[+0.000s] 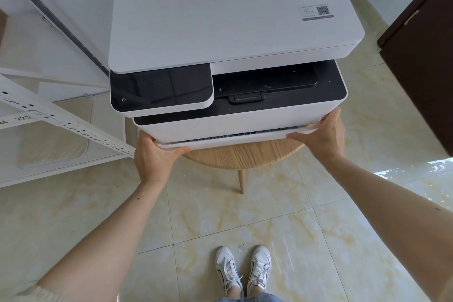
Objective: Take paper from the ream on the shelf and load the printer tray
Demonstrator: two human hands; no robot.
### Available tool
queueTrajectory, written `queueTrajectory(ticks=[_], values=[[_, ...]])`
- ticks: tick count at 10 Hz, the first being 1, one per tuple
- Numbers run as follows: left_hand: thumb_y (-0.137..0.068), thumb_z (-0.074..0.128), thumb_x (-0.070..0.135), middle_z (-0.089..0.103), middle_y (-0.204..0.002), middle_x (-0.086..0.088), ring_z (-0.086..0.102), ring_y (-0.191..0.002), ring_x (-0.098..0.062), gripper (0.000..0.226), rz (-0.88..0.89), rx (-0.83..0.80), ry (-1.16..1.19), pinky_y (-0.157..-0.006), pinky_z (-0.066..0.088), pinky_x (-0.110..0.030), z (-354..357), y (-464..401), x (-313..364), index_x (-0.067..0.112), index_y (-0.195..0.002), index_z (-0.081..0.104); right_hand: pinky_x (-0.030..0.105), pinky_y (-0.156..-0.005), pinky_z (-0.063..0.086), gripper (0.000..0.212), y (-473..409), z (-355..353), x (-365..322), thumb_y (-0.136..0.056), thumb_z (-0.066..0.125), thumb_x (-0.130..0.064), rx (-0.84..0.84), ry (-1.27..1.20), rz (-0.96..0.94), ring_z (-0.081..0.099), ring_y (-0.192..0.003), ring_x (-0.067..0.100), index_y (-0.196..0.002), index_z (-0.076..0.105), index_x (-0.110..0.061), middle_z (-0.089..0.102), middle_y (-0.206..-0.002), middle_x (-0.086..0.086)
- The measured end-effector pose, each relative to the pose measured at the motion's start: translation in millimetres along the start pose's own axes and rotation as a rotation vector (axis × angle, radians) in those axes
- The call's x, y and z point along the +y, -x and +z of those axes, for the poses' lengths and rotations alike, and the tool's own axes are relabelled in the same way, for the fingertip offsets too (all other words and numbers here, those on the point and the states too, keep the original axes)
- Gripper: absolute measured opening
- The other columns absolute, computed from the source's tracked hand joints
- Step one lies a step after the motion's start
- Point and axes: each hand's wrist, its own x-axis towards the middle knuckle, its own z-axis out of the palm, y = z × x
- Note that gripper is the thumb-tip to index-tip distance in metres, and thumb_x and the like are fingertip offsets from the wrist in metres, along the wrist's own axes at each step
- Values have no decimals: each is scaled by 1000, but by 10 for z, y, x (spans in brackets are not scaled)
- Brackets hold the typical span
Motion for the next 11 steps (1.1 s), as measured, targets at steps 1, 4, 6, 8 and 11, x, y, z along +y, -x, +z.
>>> queueTrajectory(ticks=[1,4,6,8,11], values=[[-34,91,57,71,-100,-9,66,-94,-33,96,-53,32,-24,-74,55,-42,34,-91,30,8,-109,57,28,-77,42,106,-21,30,-97,-43,96,-31,65,-62,74,49,-97,11,-130,35,-23,59,-120,-3],[-36,91,56,71,-91,-13,67,-88,-35,92,-16,22,-107,-70,54,-41,35,-113,-4,4,-105,59,32,-76,46,101,-32,16,-72,-45,95,-37,42,-7,90,58,-103,24,-127,36,-21,62,-118,1],[-44,93,48,70,-87,-16,65,-82,-37,80,-53,-54,-149,-67,52,-40,-20,-99,38,3,-100,58,33,-70,43,85,-52,-34,-27,-59,90,-25,-14,56,81,59,-98,32,-125,37,-16,65,-111,8],[-73,83,26,72,-98,-19,65,-93,-40,45,-15,-202,-169,-76,52,-44,-143,-84,70,-1,-100,60,34,-68,44,56,-42,-183,-65,-81,73,-15,-103,242,96,64,-97,37,-126,40,-13,69,-108,13],[-88,64,40,47,-149,-7,46,-135,-26,69,-160,-597,-151,-108,38,-39,-481,152,153,9,-142,37,34,-70,50,33,22,-743,-307,-79,68,-20,-324,383,63,66,-99,27,-112,62,-20,73,-106,-1]])
